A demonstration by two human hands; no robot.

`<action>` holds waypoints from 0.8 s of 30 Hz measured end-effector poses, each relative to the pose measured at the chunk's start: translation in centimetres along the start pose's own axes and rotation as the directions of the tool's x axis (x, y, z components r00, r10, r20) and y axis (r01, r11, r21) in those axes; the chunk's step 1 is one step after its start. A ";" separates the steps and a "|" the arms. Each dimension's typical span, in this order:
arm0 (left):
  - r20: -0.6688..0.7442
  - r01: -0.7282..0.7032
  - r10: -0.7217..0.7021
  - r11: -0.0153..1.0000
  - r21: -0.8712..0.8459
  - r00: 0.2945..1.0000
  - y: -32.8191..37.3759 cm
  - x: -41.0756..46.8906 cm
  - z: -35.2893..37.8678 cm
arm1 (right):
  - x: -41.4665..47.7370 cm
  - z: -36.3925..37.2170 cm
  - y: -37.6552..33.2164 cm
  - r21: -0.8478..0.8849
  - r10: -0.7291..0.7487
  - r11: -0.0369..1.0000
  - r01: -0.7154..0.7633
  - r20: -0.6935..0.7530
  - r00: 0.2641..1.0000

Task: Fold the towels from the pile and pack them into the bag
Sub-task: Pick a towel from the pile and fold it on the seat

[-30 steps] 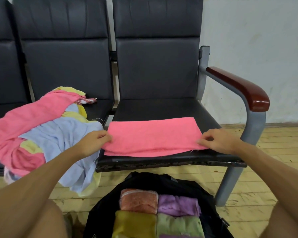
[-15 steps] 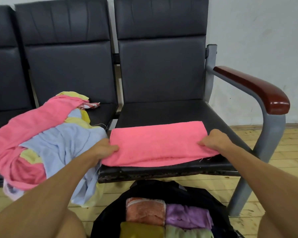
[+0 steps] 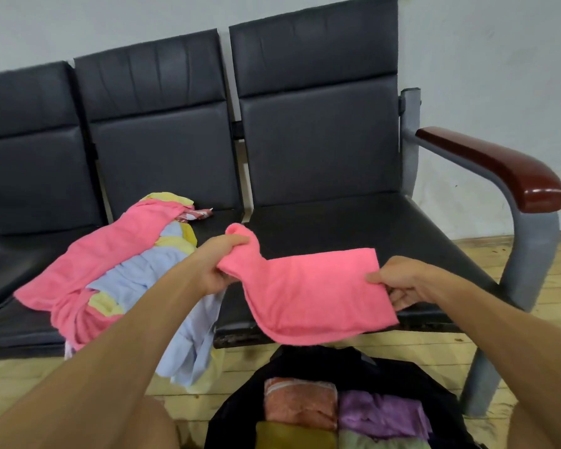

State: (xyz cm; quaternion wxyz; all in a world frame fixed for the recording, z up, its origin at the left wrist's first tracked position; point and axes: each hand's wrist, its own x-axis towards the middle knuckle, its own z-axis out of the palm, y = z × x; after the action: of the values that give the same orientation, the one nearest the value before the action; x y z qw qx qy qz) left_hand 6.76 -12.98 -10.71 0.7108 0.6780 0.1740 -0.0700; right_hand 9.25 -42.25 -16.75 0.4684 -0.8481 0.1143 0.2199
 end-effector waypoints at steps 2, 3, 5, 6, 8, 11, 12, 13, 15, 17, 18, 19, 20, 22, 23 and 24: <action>0.018 -0.029 0.028 0.996 0.082 0.999 0.3 0.1 2.1 | -0.3 0.0 0.0 0.049 -0.017 0.999 0.018 -0.020 1.000; 0.031 -0.039 0.036 0.993 0.110 0.999 0.3 0.4 3.2 | -0.3 -0.2 0.1 0.077 -0.021 0.997 0.023 -0.026 0.999; 0.069 -0.041 0.031 0.988 0.146 0.997 0.1 1.0 5.6 | -0.2 -0.6 0.4 0.128 -0.022 0.991 0.027 -0.036 0.999; 0.089 -0.033 0.018 0.985 0.169 0.996 -0.2 1.2 6.9 | -0.1 -0.8 0.7 0.158 -0.018 0.987 0.023 -0.037 0.999; 0.125 -0.036 0.005 0.970 0.242 0.992 -0.9 1.5 9.5 | 0.0 -1.1 1.0 0.217 -0.008 0.976 0.013 -0.023 1.000; 0.188 -0.056 -0.011 0.936 0.348 0.982 -2.2 1.4 13.0 | 0.3 -1.4 1.4 0.284 0.001 0.959 -0.004 0.011 1.000; 0.203 -0.070 -0.011 0.920 0.387 0.979 -2.7 1.5 14.0 | 0.3 -1.5 1.4 0.296 0.003 0.955 -0.009 0.020 1.000; 0.216 -0.087 -0.010 0.897 0.433 0.976 -3.2 1.6 14.8 | 0.4 -1.5 1.4 0.300 0.004 0.954 -0.012 0.026 1.000; 0.266 -0.126 -0.023 0.841 0.526 0.964 -4.3 1.6 16.3 | 0.5 -1.5 1.4 0.295 0.000 0.955 -0.009 0.032 0.999; 0.378 -0.160 -0.087 0.804 0.573 0.922 -5.0 1.2 17.1 | 0.5 -1.4 1.4 0.290 -0.006 0.957 -0.003 0.030 1.000; 0.436 -0.170 -0.121 0.804 0.570 0.892 -5.2 1.0 17.1 | 0.4 -1.4 1.3 0.283 -0.012 0.959 0.004 0.027 1.000; 0.490 -0.181 -0.143 0.812 0.555 0.860 -5.2 0.8 16.7 | 0.3 -1.3 1.2 0.278 -0.016 0.960 0.010 0.018 1.000; 0.536 -0.187 -0.151 0.830 0.525 0.831 -5.0 0.8 16.0 | 0.1 -1.2 1.1 0.275 -0.020 0.961 0.018 0.007 1.000; 0.560 -0.199 -0.102 0.871 0.450 0.822 -4.7 1.0 14.3 | -0.1 -1.1 0.9 0.270 -0.026 0.962 0.026 -0.005 1.000; 0.517 -0.235 -0.032 0.866 0.441 0.856 -4.7 1.4 13.2 | -0.2 -1.1 0.8 0.263 -0.026 0.964 0.028 -0.012 1.000; 0.441 -0.290 0.060 0.831 0.475 0.895 -4.6 1.8 12.0 | -0.2 -1.0 0.7 0.255 -0.025 0.967 0.029 -0.021 0.999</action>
State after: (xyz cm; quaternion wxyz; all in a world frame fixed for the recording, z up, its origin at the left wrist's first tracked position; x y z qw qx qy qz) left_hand 8.70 -24.91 -15.39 0.5201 0.8303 -0.0687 -0.1881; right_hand 9.08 -43.50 -16.75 0.5754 -0.7842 0.1343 0.1895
